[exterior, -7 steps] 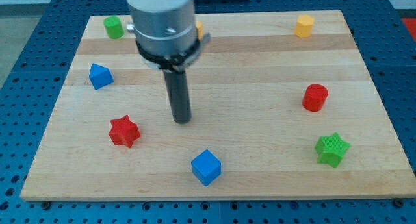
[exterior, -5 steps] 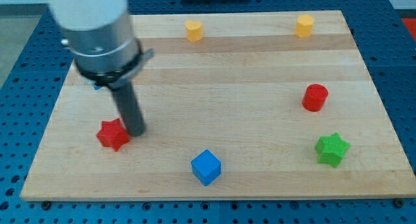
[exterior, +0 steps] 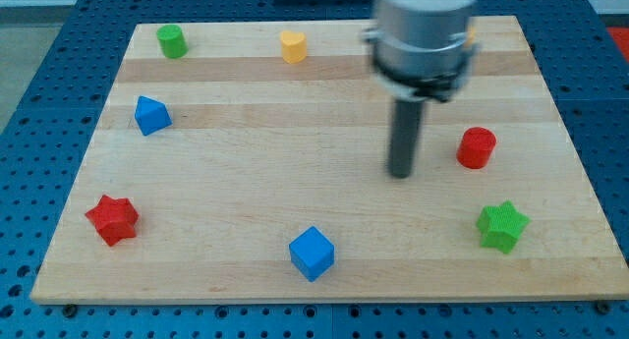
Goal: Place the red circle in between the hexagon and green star
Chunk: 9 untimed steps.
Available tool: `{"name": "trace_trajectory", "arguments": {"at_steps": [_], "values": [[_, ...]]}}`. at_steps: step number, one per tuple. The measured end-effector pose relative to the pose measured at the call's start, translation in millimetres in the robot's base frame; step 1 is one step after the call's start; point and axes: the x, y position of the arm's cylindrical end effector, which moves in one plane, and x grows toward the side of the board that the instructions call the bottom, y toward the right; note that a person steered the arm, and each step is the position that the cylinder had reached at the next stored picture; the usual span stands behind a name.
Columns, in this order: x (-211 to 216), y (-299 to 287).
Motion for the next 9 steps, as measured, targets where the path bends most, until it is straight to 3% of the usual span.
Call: {"name": "trace_trajectory", "arguments": {"at_steps": [3, 4, 5, 6, 8, 9], "values": [[0.7, 93.9], [-18.2, 102.0], [23.7, 116.1], [29.1, 69.2], [-33.8, 83.1], [-33.8, 86.4]]}}
